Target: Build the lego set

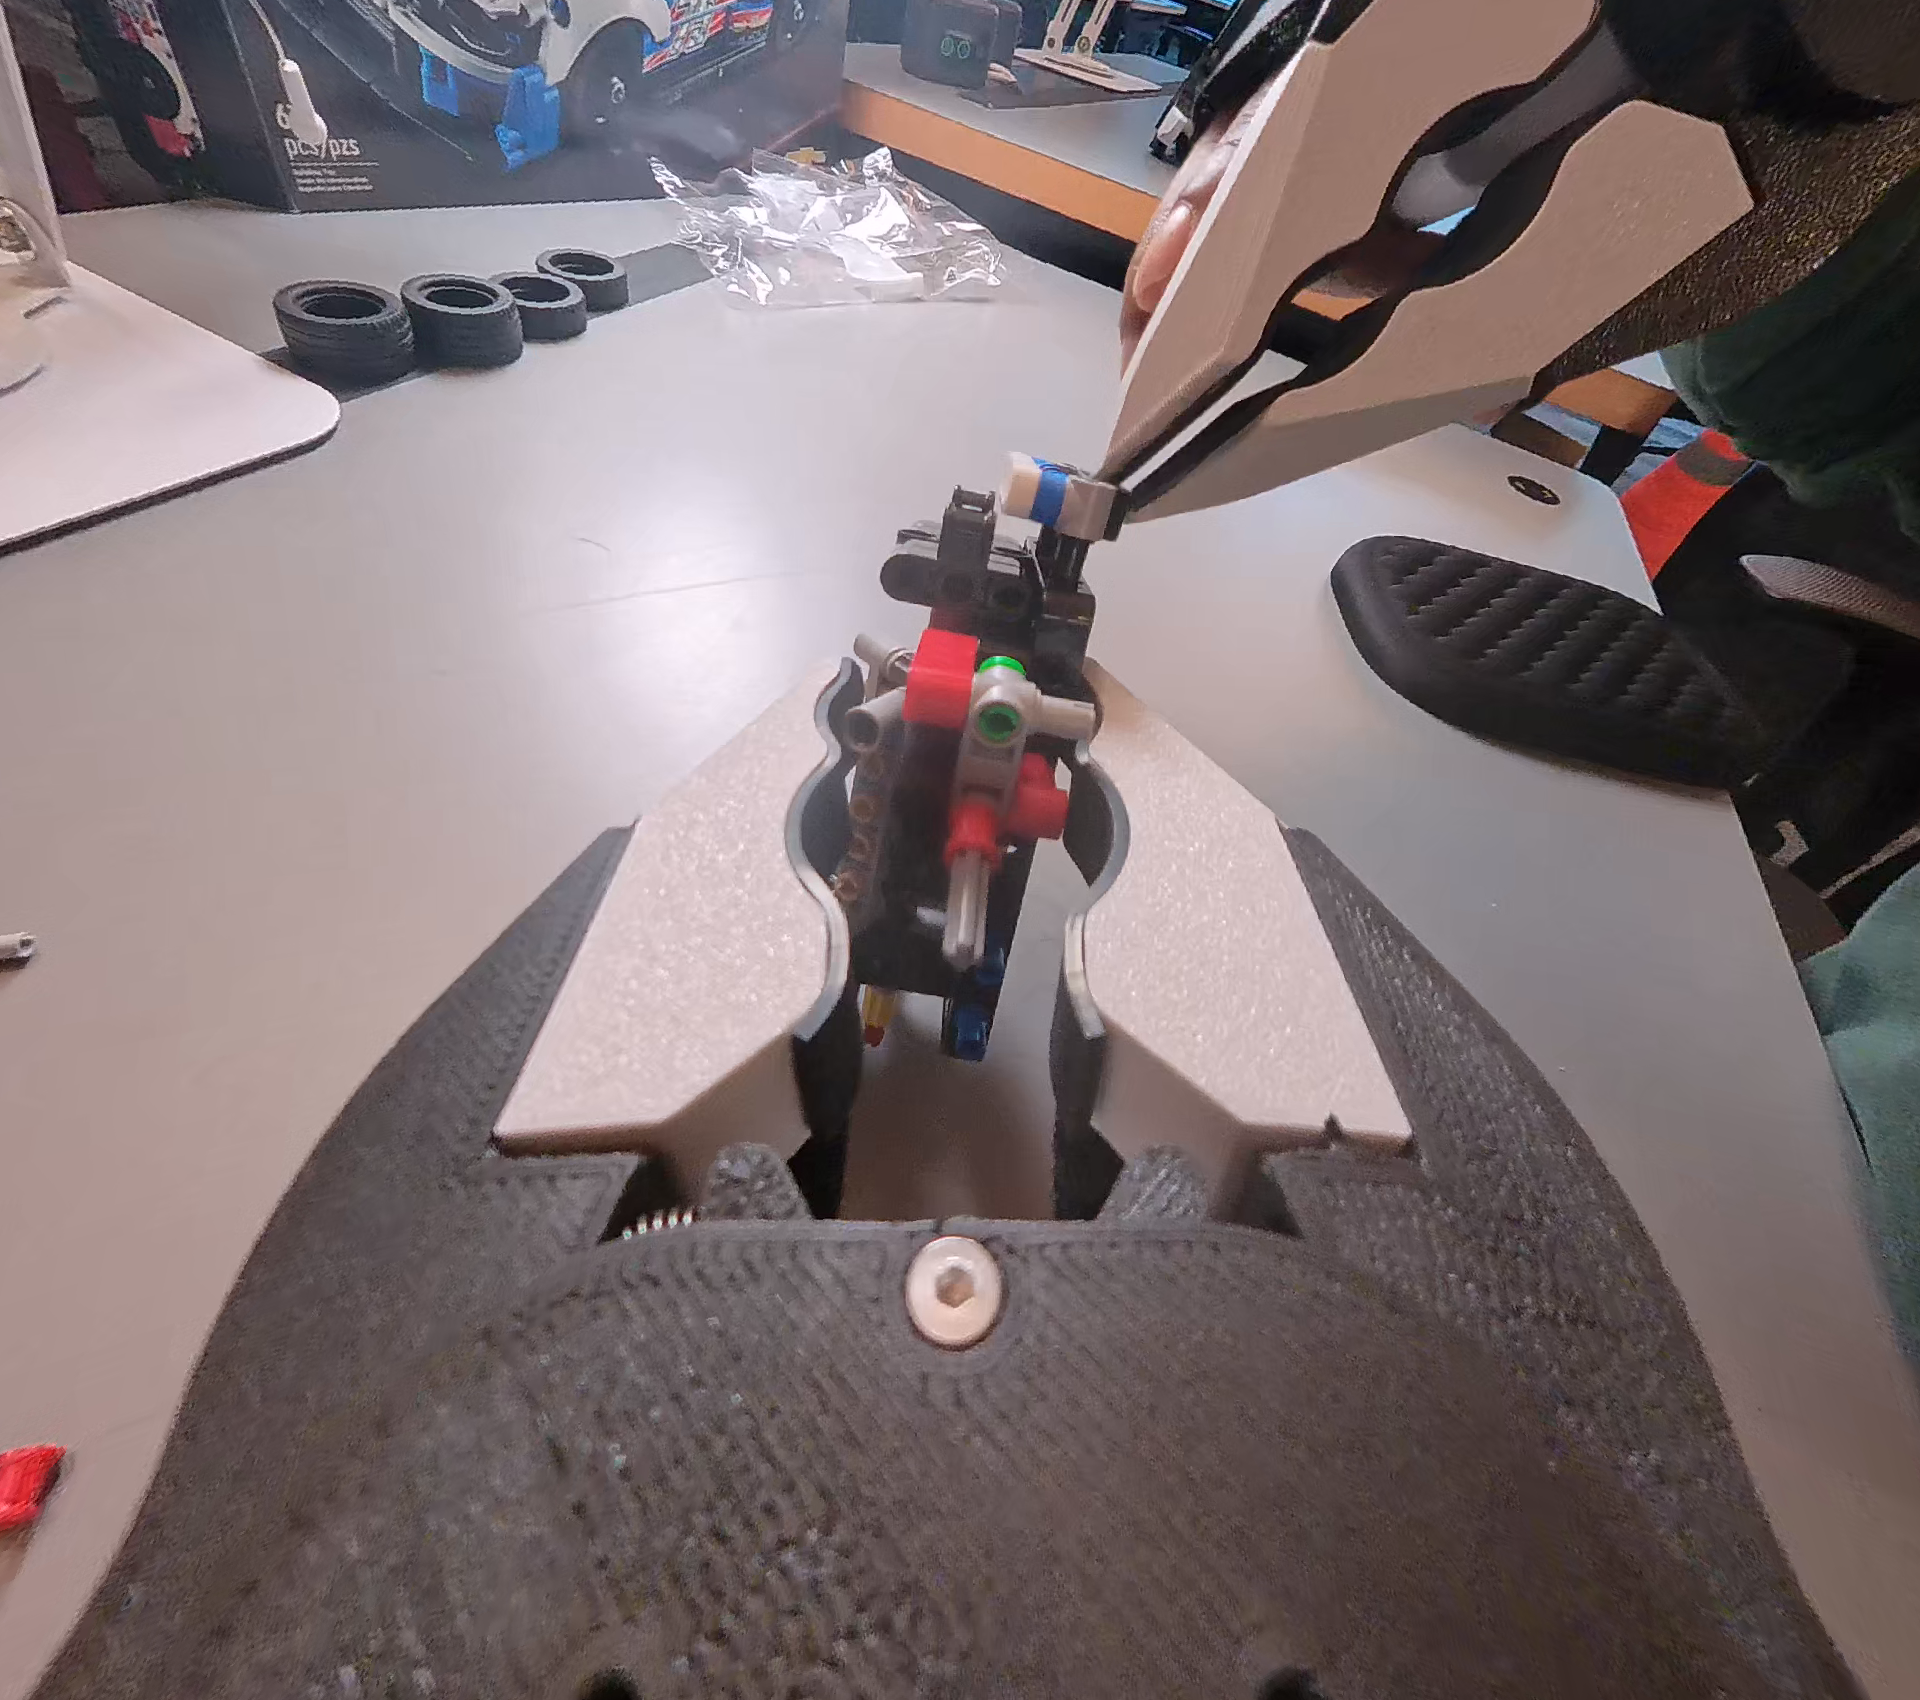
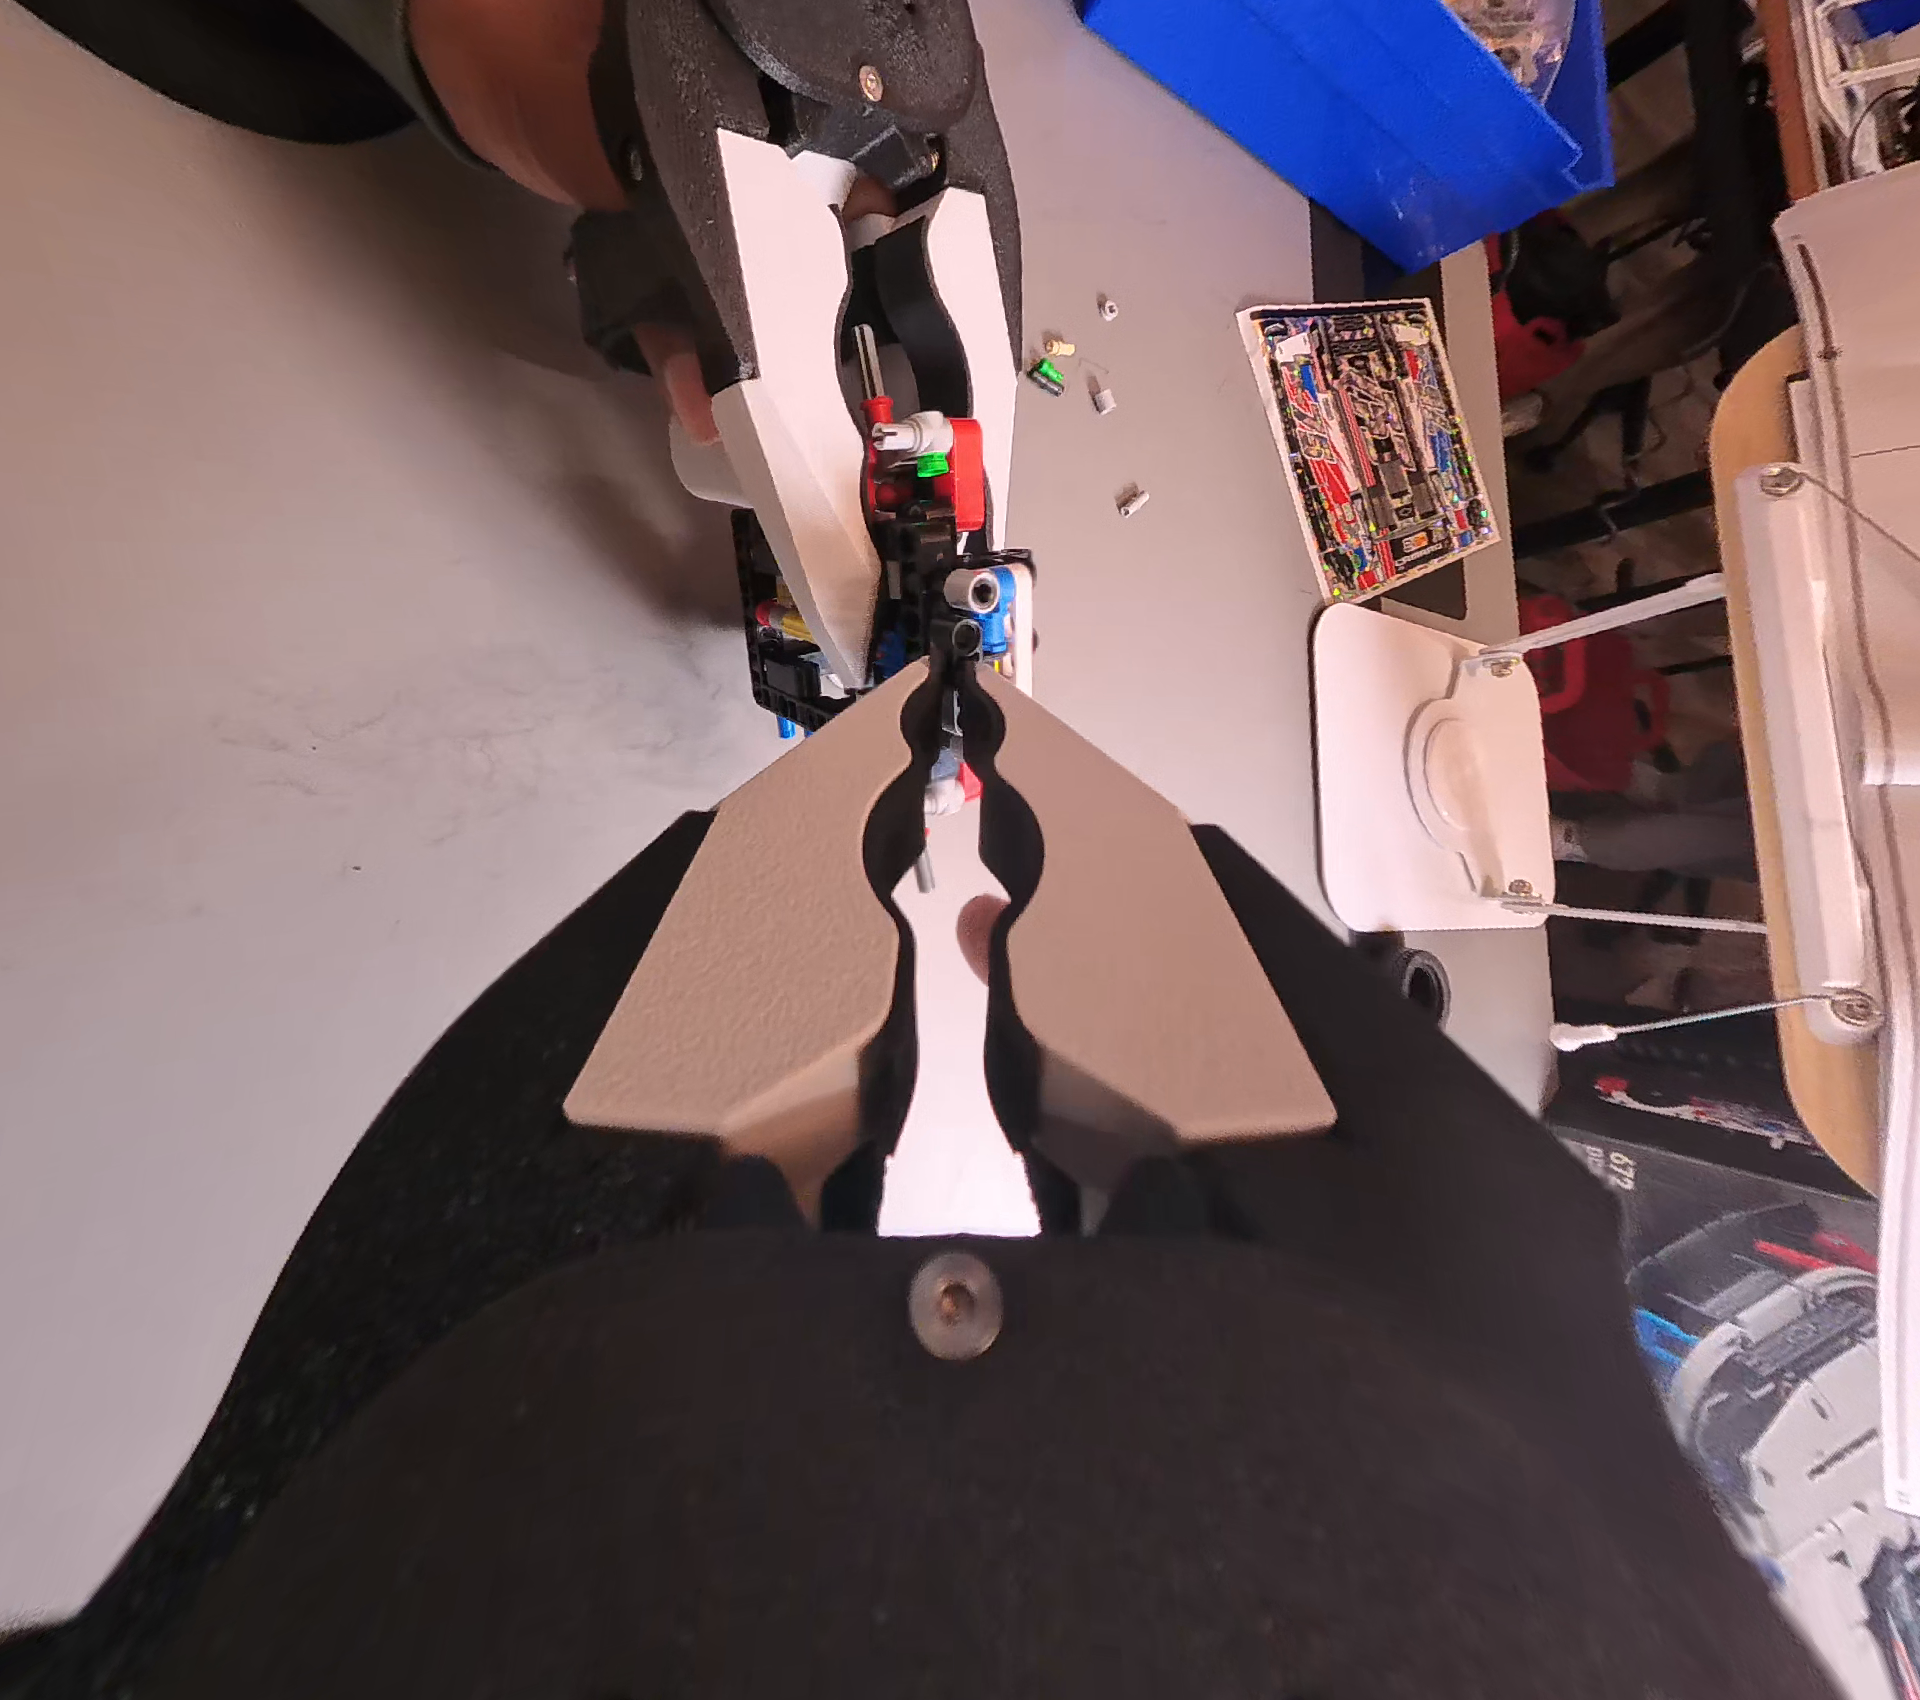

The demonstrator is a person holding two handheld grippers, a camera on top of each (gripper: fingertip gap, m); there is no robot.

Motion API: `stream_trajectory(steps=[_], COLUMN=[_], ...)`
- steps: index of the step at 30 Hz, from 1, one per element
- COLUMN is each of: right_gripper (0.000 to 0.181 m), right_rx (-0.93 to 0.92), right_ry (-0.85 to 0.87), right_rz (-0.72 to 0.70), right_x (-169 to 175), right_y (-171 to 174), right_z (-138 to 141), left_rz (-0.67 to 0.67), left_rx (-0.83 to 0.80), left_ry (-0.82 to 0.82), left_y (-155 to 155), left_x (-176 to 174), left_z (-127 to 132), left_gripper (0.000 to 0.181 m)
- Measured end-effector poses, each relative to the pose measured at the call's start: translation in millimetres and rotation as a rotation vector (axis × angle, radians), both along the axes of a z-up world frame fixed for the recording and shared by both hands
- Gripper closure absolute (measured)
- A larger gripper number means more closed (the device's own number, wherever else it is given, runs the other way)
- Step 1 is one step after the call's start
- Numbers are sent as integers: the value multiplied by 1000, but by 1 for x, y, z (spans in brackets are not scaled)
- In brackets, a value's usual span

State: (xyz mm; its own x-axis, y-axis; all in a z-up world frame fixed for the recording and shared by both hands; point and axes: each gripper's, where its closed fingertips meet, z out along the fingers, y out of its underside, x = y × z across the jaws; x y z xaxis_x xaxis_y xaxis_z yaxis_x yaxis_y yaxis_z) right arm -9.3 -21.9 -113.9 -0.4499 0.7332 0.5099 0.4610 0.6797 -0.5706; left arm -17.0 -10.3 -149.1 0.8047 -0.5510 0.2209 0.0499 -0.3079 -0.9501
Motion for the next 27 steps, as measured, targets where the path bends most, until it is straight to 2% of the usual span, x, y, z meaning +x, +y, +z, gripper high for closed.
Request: stream_trajectory(steps=[1, 4, 6, 7, 8, 10, 12, 23, 27], right_gripper=[181, 181, 181, 181, 181, 181, 181, 181, 174], right_rx=[-15, -60, -80, -25, 5, -63, -55, -181, -243], right_ry=[0, -24, -118, -112, -66, -47, -25, 70, 69], right_rz=[-7, 6, 27, 22, 31, 25, 1, -12, -45], right_x=[0, 3, 8, 7, 4, 5, 5, 14, 19], right_y=[0, -5, -15, -12, -10, -10, -2, 0, 6], right_z=[-1, -4, -23, -27, -22, -5, 5, 4, 2], left_rz=[3, -2, -23, 2, 16, 3, -10, -49, -51], left_rx=[1, 4, 29, 53, 70, 48, 37, 54, 53], left_ry=[5, 8, -19, 50, 99, 49, 48, 32, 33], left_y=[0, 0, -1, 2, 3, 2, 1, -6, -6], left_x=[-1, 0, 7, 4, 1, 1, 2, 10, 10], left_z=[0, 1, 12, 13, 13, 12, 7, 8, 7], left_gripper=[145, 146, 146, 146, 146, 146, 145, 145, 145])
